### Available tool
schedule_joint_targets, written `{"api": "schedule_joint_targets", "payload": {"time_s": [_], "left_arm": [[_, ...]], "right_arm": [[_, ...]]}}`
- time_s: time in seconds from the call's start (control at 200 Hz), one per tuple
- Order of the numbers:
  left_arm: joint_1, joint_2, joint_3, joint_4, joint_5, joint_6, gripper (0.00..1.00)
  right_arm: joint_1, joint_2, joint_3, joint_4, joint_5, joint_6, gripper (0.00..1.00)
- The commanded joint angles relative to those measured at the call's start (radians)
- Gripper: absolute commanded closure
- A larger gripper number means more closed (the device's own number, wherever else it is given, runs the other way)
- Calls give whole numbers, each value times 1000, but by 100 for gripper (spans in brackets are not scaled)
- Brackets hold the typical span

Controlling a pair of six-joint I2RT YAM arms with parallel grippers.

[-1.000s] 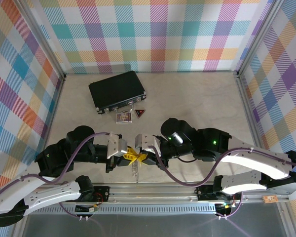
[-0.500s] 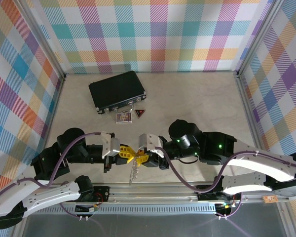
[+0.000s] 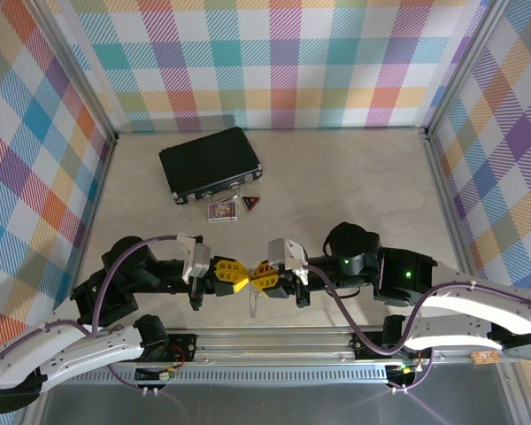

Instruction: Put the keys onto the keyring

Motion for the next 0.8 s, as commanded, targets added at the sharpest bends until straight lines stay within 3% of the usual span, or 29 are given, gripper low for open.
{"api": "schedule_joint_targets", "payload": {"time_s": [0.0, 0.065, 0.25, 0.37, 0.47, 0.67, 0.795], "left_arm": [[6, -8, -15, 95, -8, -26, 100], [6, -8, -13, 73, -14, -16, 100], [6, -7, 32, -109, -73, 73, 100], [6, 28, 114, -313, -150, 164, 86], [4, 62, 188, -470, -212, 242, 79], [4, 74, 233, -547, -208, 290, 70], [4, 75, 231, -534, -176, 276, 70]], "right_arm": [[13, -6, -23, 75, -19, 16, 95], [13, -8, -26, 76, -3, 16, 100], [13, -19, -11, 34, 24, 10, 100], [13, 15, 58, -79, 48, -3, 100], [12, 61, 127, -178, 65, -7, 100], [14, 116, 200, -277, 81, -19, 100], [15, 130, 205, -280, 70, -18, 100]]}}
